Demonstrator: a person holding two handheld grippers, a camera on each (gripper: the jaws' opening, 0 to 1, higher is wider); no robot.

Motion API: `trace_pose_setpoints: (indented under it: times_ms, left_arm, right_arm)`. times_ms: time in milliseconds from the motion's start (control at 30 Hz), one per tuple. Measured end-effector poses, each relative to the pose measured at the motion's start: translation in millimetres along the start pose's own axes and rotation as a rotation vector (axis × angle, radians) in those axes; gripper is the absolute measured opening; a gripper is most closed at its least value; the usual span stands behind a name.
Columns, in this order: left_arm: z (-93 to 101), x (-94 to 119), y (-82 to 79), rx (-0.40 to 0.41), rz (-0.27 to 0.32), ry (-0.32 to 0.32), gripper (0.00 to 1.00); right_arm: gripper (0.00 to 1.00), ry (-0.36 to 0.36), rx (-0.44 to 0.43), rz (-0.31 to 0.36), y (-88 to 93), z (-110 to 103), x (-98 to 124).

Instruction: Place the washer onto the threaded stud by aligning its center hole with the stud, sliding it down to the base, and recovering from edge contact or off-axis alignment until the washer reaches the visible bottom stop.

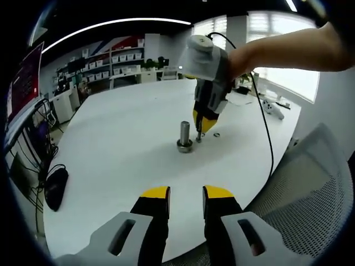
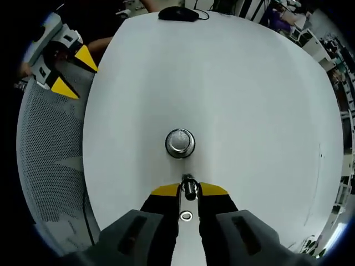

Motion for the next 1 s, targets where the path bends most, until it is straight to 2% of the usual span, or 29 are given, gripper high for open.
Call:
trace_pose_setpoints:
  times_ms: [533,800,933,1000]
  left_arm:
    - [0.0,-0.9,1.0,-0.004,-0.011,0.002,0.21]
    - [0.3,-1.2,1.1,-0.003,-0.013,0.005,0.21]
    - [0.5,-1.1,1.1,-0.004,-0.013,0.006,0.21]
    - [0.7,-1.2,1.2,-0.005,-0.014,0.008,0.21]
  right_arm:
    - [0.13,0.003,-0.007,-0.026,4.3,-0.1,-17.5]
    - [0.15,0.021,-0.013,0.004,5.2,0.4,-19.4]
    - [0.23,0.035,0.004,0.027,6.2,0.7,-19.4]
    - [0.28,0.066,0.003,0.049,6.9,2.9,-17.2]
Point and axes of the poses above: the point that each gripper's makers call its tool centre point, and the gripper's own axes: x roughly backward along the fingers, z roughly to its right, y roughly out of its underside, the point moved 9 cm from there along x, roughly backward along the fingers, and after that the axes turned 10 degrees about -y, right-handed, at the moved point
